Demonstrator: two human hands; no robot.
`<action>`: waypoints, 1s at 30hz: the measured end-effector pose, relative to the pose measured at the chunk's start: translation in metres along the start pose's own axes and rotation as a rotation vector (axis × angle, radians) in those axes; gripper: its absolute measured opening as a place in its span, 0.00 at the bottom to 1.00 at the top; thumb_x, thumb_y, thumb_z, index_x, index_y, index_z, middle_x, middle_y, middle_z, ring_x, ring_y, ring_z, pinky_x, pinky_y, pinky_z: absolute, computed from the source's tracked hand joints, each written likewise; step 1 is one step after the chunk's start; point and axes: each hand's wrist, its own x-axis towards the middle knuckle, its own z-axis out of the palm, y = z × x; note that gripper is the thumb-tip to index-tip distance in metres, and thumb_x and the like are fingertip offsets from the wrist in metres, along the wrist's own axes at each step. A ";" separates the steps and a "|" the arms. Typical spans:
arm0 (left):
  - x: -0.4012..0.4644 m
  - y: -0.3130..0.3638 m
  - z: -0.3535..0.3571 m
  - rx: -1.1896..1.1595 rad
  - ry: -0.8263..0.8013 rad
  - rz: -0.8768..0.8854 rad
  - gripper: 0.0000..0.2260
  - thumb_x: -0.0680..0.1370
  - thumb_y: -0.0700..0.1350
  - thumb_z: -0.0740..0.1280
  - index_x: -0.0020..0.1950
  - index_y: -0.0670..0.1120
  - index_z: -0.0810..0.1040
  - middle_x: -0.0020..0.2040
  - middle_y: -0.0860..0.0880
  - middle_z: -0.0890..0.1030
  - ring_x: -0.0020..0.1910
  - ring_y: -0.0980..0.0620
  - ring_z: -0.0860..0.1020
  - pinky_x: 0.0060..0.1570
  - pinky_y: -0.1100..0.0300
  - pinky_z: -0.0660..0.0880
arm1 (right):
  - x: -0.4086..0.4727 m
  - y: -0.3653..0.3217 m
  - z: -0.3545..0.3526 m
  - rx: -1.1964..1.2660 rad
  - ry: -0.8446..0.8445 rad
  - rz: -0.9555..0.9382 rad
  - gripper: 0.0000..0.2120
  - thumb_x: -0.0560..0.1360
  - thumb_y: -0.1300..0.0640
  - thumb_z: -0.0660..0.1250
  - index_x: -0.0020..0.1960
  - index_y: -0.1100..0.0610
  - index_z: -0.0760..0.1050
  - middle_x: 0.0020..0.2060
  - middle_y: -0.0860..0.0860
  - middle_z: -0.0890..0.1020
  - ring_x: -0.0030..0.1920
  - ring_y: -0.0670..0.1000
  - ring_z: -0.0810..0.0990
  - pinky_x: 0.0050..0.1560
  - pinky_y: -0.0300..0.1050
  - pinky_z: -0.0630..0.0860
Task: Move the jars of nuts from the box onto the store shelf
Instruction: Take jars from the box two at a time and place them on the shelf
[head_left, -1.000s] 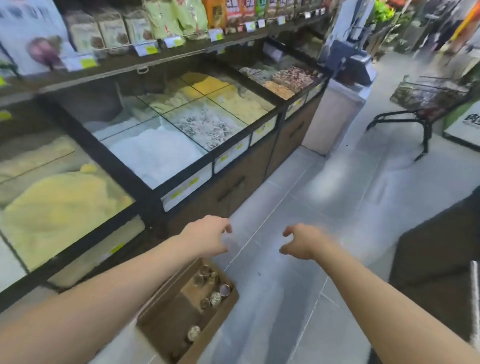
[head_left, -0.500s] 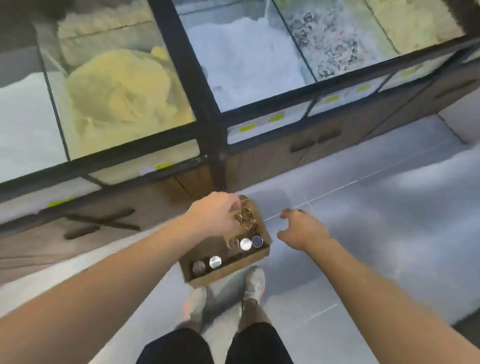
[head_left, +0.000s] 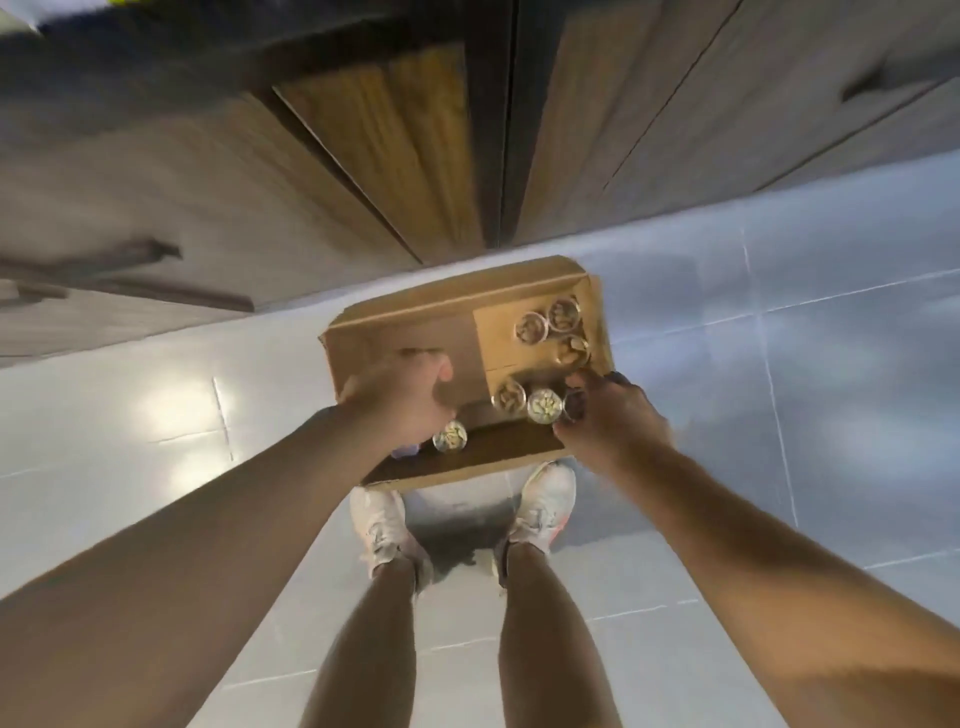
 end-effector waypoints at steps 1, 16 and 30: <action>0.019 -0.014 0.021 -0.010 -0.003 -0.012 0.18 0.76 0.54 0.72 0.64 0.55 0.74 0.62 0.54 0.79 0.55 0.52 0.80 0.47 0.55 0.78 | 0.018 0.003 0.021 -0.009 -0.028 -0.019 0.24 0.76 0.52 0.67 0.71 0.45 0.71 0.66 0.51 0.76 0.66 0.57 0.75 0.53 0.47 0.71; 0.178 -0.167 0.233 -0.093 -0.114 -0.209 0.34 0.76 0.55 0.74 0.77 0.54 0.63 0.74 0.46 0.68 0.70 0.41 0.72 0.61 0.52 0.74 | 0.196 -0.010 0.221 -0.204 -0.026 -0.134 0.34 0.74 0.56 0.73 0.76 0.47 0.63 0.70 0.58 0.64 0.70 0.62 0.64 0.64 0.56 0.70; 0.189 -0.165 0.262 -0.006 -0.089 -0.205 0.35 0.77 0.45 0.73 0.77 0.51 0.57 0.71 0.44 0.66 0.68 0.40 0.70 0.61 0.47 0.74 | 0.239 -0.009 0.255 -0.547 -0.115 -0.094 0.39 0.73 0.64 0.73 0.74 0.43 0.57 0.70 0.57 0.57 0.67 0.65 0.64 0.58 0.59 0.75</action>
